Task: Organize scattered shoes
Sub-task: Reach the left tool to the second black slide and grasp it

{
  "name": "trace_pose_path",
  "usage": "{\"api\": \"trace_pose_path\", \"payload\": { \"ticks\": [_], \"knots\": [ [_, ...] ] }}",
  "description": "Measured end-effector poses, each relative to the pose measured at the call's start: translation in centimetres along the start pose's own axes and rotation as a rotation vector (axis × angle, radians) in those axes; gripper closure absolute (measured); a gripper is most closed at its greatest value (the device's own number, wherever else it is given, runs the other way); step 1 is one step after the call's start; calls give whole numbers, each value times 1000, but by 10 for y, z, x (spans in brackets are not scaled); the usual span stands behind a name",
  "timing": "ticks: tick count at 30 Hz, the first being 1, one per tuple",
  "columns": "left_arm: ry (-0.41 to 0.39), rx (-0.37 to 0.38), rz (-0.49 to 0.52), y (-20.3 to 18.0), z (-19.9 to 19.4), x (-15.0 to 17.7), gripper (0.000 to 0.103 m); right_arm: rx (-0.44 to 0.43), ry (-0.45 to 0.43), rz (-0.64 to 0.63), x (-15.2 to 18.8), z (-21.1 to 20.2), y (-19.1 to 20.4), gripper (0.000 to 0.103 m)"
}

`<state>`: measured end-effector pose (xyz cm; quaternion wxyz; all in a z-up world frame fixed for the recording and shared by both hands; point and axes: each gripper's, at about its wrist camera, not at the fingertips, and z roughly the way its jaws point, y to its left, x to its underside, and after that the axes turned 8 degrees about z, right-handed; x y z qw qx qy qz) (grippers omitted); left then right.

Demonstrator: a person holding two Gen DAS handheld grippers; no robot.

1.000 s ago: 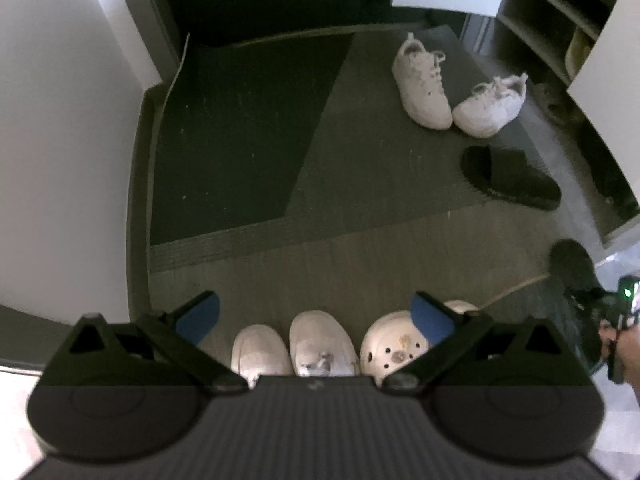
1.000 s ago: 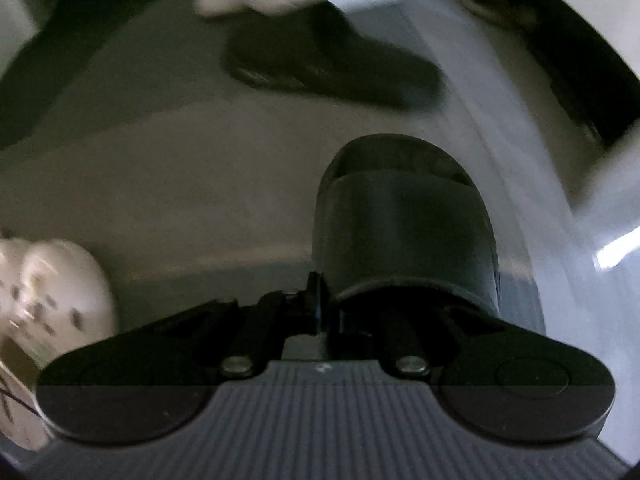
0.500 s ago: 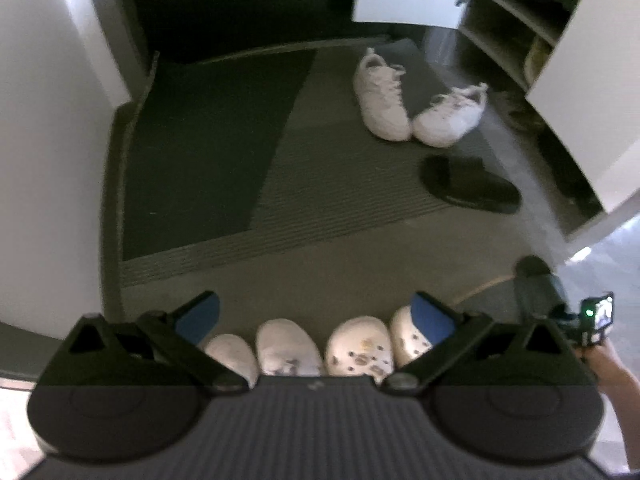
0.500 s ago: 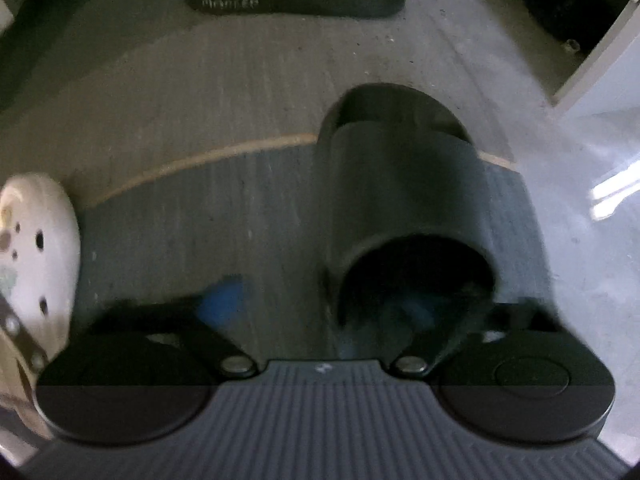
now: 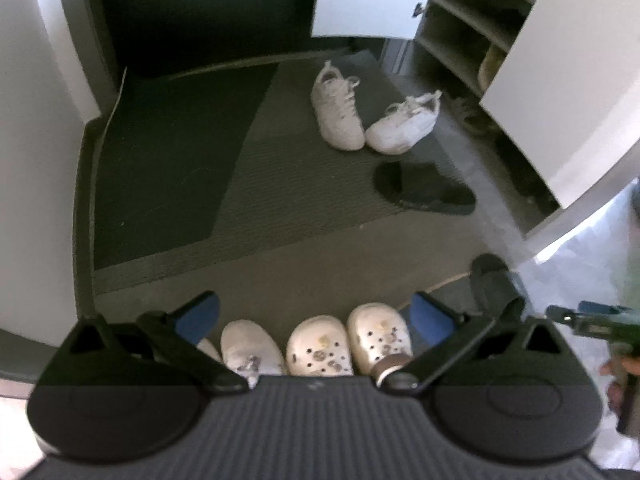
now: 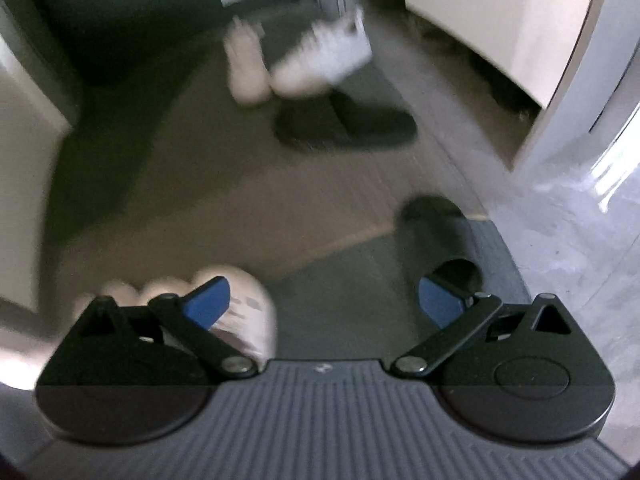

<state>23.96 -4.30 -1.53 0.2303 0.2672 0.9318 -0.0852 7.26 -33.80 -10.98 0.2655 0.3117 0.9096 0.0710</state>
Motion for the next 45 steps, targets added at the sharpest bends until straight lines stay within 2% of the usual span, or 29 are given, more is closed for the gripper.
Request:
{"api": "trace_pose_path", "payload": {
  "ticks": [2, 5, 7, 9, 13, 16, 17, 18, 19, 20, 22, 26, 28, 31, 36, 40, 42, 45],
  "knots": [
    [-19, 4, 8, -8, -5, 0, 0, -30, -37, 51, 1, -31, 19, 0],
    [-40, 14, 1, -16, -10, -1, 0, -2, -89, 81, 8, -66, 47, 0],
    [-51, 16, 0, -22, -13, -2, 0, 10, -110, 92, 12, -78, 56, 0],
    [-61, 16, 16, -29, -15, -1, 0, 11, -150, 155, 20, -91, 64, 0],
    [-52, 31, 57, -43, -8, 3, 0, -73, -266, 227, 42, -100, 75, 0],
    [-46, 23, 82, -50, -1, 3, 0, -111, -284, 275, 49, -106, 80, 0],
    [-42, 11, 96, -53, 4, 2, 0, -174, -315, 318, 50, -116, 77, 0],
    [-37, -3, 111, -56, 11, 0, 0, -189, -379, 320, 51, -126, 75, 0],
    [-32, -16, 127, -59, 17, -2, 0, -183, -403, 319, 52, -129, 75, 0],
    [-28, -29, 142, -62, 24, -5, 0, -155, -462, 314, 54, -137, 75, 0],
    [-22, -42, 163, -67, 38, -12, 0, -47, -533, 301, 57, -143, 77, 0],
    [-56, -58, 209, -80, 78, -41, 0, -14, -517, 355, 58, -136, 71, 0],
    [-72, -44, 196, -85, 103, -60, 0, -13, -491, 411, 57, -132, 63, 0],
    [-93, -13, 164, -90, 135, -83, 0, -64, -410, 548, 56, -123, 46, 0],
    [-36, 29, 129, -108, 223, -127, 0, -173, -358, 698, 55, -110, 32, 0],
    [-2, 43, 111, -123, 288, -151, 0, -172, -293, 744, 47, -89, 37, 0],
    [10, 59, 104, -133, 325, -162, 0, -166, -217, 746, 36, -66, 43, 0],
    [25, 98, 95, -149, 378, -177, 0, -145, -163, 749, 22, -41, 46, 0]
  ]
}}
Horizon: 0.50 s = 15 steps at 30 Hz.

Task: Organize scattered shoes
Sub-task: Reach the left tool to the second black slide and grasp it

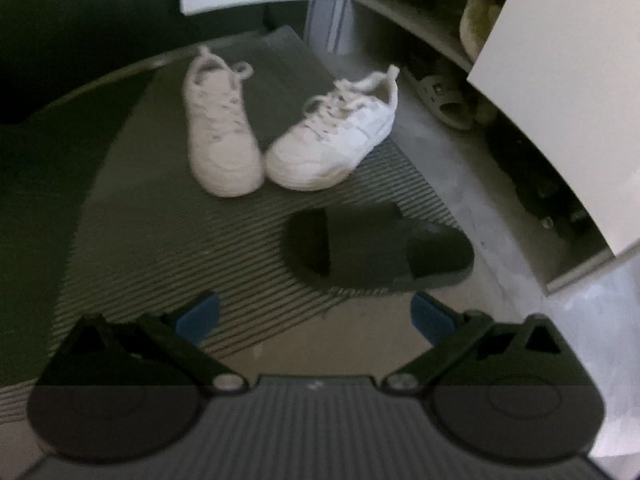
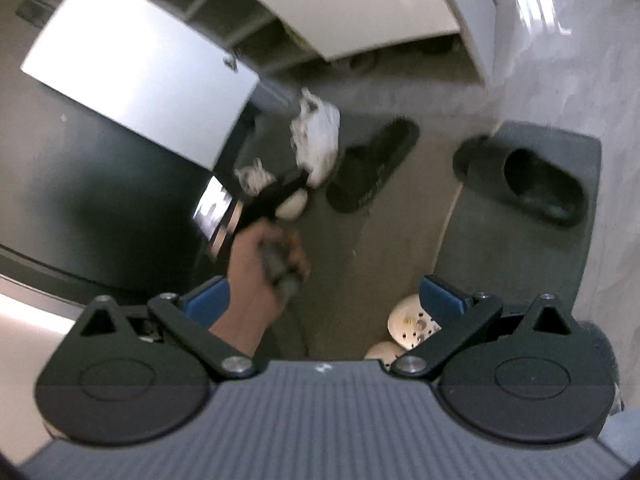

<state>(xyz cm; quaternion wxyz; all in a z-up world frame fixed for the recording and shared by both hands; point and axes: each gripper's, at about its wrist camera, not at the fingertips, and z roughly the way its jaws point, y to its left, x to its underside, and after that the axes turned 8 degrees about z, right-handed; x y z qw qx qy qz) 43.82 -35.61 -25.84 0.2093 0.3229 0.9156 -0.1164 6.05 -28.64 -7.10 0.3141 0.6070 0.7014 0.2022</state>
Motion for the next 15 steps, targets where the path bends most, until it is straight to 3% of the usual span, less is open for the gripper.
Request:
{"api": "trace_pose_path", "payload": {
  "ticks": [6, 10, 15],
  "knots": [
    [13, 4, 25, -25, 93, -29, 0, 88, 17, 38, -27, 43, 2, 0],
    [60, -1, -36, -26, 147, -32, 0, 128, 21, 55, -38, 62, 3, 0],
    [100, 22, -83, -20, 179, -27, 0, 135, 69, 34, -43, 88, 9, 0]
  ]
}}
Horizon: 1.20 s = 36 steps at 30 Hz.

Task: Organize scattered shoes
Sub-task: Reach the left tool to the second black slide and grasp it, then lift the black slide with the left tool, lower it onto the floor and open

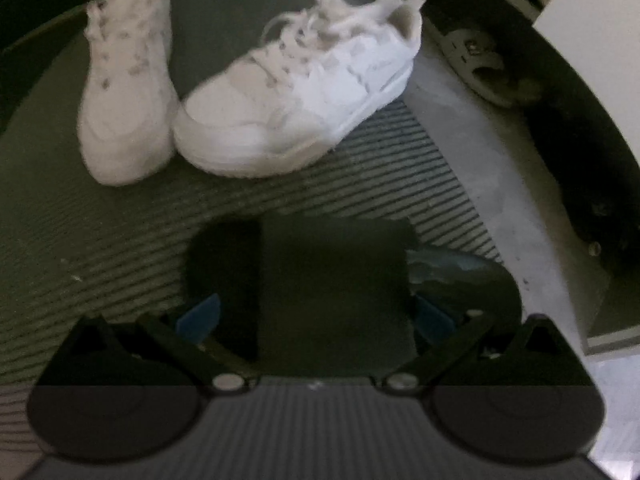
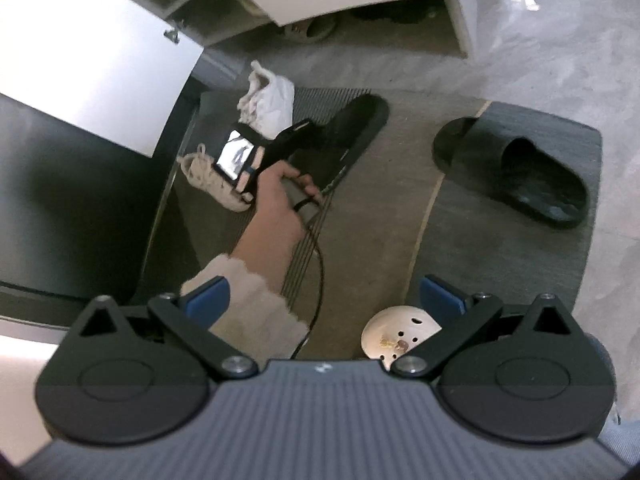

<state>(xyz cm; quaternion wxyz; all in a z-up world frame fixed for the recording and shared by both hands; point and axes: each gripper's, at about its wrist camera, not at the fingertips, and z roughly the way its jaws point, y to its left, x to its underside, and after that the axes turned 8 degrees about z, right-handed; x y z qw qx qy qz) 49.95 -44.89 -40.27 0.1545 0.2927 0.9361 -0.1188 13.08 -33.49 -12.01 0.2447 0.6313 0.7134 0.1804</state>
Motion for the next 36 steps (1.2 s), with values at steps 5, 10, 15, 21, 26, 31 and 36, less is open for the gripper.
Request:
{"api": "trace_pose_path", "payload": {
  "ticks": [5, 10, 15, 21, 26, 31, 36],
  "knots": [
    [3, 4, 34, -3, 15, 0, 4, -16, 42, -29, 0, 9, 8, 0],
    [8, 42, 52, 2, 6, 9, 16, -38, 45, -12, -1, 3, 6, 0],
    [36, 2, 42, 15, -15, 27, 17, -87, 46, 11, 2, -9, 3, 0],
    [40, -43, 79, 43, -67, 62, 17, -133, 42, 26, 16, -27, -1, 0],
    [92, -55, -4, 83, -102, 95, 17, -161, 40, -33, 33, -42, 5, 0],
    [97, -107, -60, 125, -116, 121, 16, -165, 35, -77, 44, -56, 6, 0],
    [151, -77, -191, 163, -102, 141, 15, -164, 7, -115, 55, -70, 7, 0]
  ]
}}
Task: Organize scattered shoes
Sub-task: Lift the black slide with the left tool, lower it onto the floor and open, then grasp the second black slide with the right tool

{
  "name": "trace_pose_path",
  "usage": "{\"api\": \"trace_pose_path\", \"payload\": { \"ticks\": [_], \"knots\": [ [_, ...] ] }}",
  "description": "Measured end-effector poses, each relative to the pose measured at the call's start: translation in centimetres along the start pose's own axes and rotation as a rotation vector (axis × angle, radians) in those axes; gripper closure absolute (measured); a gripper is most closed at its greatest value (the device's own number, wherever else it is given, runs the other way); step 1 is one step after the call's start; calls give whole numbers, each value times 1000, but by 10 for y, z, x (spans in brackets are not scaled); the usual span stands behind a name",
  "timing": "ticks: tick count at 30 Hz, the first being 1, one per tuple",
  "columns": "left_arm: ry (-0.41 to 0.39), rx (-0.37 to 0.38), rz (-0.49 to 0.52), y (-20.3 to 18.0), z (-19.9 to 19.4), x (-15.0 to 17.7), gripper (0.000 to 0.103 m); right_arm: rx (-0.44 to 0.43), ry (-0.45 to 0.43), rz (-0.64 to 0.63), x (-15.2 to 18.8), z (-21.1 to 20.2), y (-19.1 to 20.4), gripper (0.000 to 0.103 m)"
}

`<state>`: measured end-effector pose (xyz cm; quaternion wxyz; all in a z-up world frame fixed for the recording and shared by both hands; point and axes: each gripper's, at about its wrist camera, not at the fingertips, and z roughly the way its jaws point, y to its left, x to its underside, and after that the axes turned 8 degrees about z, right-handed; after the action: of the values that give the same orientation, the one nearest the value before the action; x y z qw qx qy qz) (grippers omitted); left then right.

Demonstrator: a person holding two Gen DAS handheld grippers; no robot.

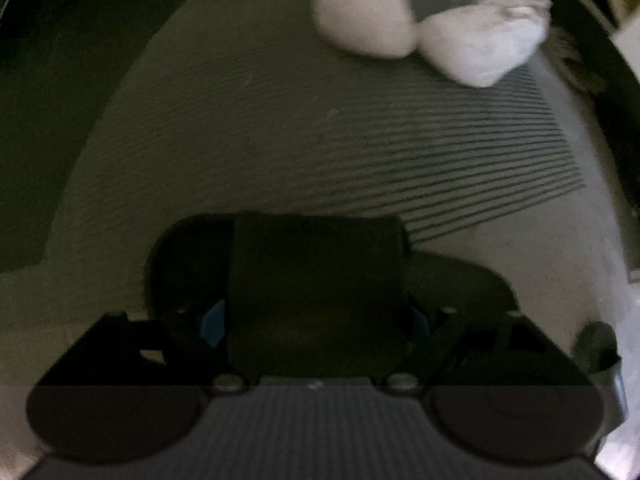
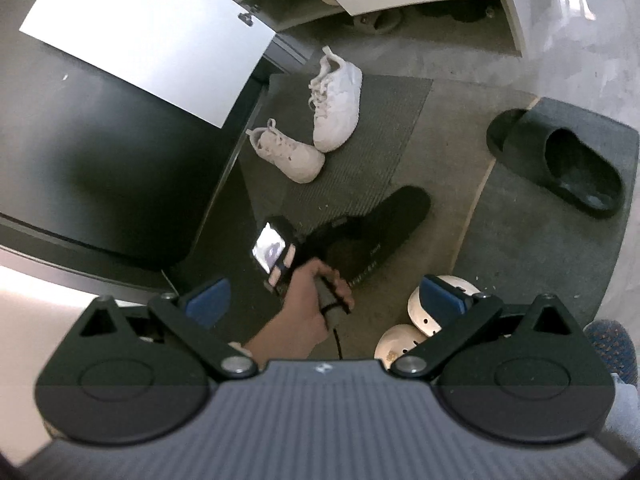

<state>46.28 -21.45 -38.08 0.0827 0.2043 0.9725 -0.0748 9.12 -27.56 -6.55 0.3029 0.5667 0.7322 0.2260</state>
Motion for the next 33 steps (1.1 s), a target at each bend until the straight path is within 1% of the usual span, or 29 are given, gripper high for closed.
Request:
{"api": "trace_pose_path", "payload": {
  "ticks": [2, 4, 6, 9, 10, 13, 16, 18, 19, 25, 27, 31, 33],
  "knots": [
    [2, -17, -15, 1, -1, 2, 16, 7, -4, 0, 4, -4, -1, 0],
    [-9, -31, -17, -2, -8, 5, 11, 16, -6, 28, 3, -7, -6, 0],
    [-21, -33, -11, -8, -16, 9, 9, 37, -29, 47, 1, -11, -11, 0],
    [-45, -40, 32, -17, -49, 27, 7, 50, -52, 59, -1, -17, -17, 0],
    [-57, -33, 56, -20, -68, 36, 6, 48, -61, 59, -2, -19, -18, 0],
    [-87, -9, 90, -29, -106, 51, 3, 52, -90, 41, -3, -26, -18, 0],
    [-105, -6, 121, -30, -146, 68, 1, 55, -91, 24, -1, -28, -18, 0],
    [-104, -6, 133, -28, -162, 75, 1, 56, -87, -20, 7, -29, -18, 0],
    [-102, -12, 138, -24, -175, 81, 1, 57, -86, -36, 9, -29, -17, 0],
    [-106, -28, 175, -9, -225, 100, 1, 59, -84, -100, 21, -28, -10, 0],
    [-115, -38, 195, 0, -248, 109, 1, 63, -84, -121, 23, -25, -6, 0],
    [-120, -41, 201, 13, -284, 121, 1, 79, -77, -142, 28, -17, 0, 0],
    [-127, -30, 191, 20, -301, 126, 1, 70, -69, -161, 33, -18, 4, 0]
  ]
}}
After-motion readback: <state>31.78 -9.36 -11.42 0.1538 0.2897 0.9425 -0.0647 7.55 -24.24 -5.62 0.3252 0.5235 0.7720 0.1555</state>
